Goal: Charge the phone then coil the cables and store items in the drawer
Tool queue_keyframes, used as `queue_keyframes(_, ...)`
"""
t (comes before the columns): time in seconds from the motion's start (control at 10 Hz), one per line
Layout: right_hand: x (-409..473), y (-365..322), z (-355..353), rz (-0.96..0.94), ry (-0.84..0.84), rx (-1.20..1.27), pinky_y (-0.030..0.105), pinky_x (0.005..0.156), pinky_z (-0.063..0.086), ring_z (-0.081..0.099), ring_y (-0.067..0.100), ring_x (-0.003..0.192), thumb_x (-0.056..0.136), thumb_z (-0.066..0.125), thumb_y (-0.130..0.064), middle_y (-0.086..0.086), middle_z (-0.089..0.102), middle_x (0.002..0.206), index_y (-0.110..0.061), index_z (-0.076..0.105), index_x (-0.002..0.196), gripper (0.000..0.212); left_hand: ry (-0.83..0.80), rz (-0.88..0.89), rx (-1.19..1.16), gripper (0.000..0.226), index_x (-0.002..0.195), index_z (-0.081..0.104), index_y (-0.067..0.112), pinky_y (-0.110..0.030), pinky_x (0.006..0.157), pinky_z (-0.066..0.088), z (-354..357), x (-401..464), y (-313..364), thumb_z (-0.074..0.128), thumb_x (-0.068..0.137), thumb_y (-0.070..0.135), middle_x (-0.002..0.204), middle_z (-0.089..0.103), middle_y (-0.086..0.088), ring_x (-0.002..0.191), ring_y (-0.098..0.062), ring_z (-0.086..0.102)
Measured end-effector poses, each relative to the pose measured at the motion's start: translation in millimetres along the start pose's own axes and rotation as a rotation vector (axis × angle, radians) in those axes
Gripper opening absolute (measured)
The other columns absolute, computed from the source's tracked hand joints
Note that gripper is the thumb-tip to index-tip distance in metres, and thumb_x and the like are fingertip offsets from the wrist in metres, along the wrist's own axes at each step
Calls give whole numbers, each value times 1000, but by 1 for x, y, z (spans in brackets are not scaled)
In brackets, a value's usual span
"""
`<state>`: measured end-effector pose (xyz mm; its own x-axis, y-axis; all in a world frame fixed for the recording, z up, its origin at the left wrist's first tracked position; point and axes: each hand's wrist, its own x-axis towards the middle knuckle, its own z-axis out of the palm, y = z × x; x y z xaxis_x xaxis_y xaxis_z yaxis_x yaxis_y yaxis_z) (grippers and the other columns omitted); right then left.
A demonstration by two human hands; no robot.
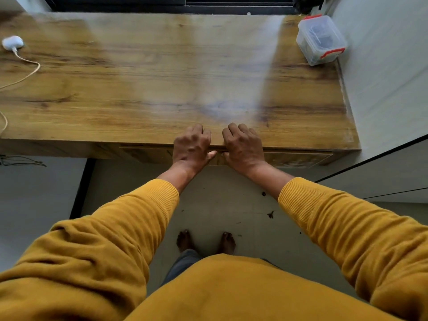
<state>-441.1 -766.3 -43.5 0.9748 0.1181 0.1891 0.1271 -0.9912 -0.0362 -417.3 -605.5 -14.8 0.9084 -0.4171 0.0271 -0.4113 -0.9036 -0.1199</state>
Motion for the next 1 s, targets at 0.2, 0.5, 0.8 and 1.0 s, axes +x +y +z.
queue_keyframes(0.2,3,-4,0,14,45,-48,33,61,35,62,29,76,73,88,-37,7,65,87,-11,66,89,37,-3,35,0,49,100,69,15,-29,56,41,9,8,-1,88,77,54,93,65,-6,77,-22,63)
queue_keyframes(0.5,5,-4,0,5,3,-141,32,60,33,61,26,73,72,92,-47,4,66,87,-15,67,88,44,8,107,12,51,94,71,15,-28,49,41,17,13,-8,93,70,54,87,64,-5,70,-21,60)
queue_keyframes(0.8,9,-18,-13,58,-91,-98,32,58,39,62,27,80,73,83,-39,4,64,90,-17,66,89,32,-16,135,46,44,106,69,17,-31,57,38,6,13,-8,79,87,55,100,66,-6,85,-24,64)
queue_keyframes(1.0,29,-7,-37,1,-85,-139,32,62,37,54,19,77,101,48,-55,1,65,88,-22,62,87,38,49,216,-38,38,122,68,20,-35,75,49,-4,21,-44,51,106,50,116,67,-7,101,-25,65)
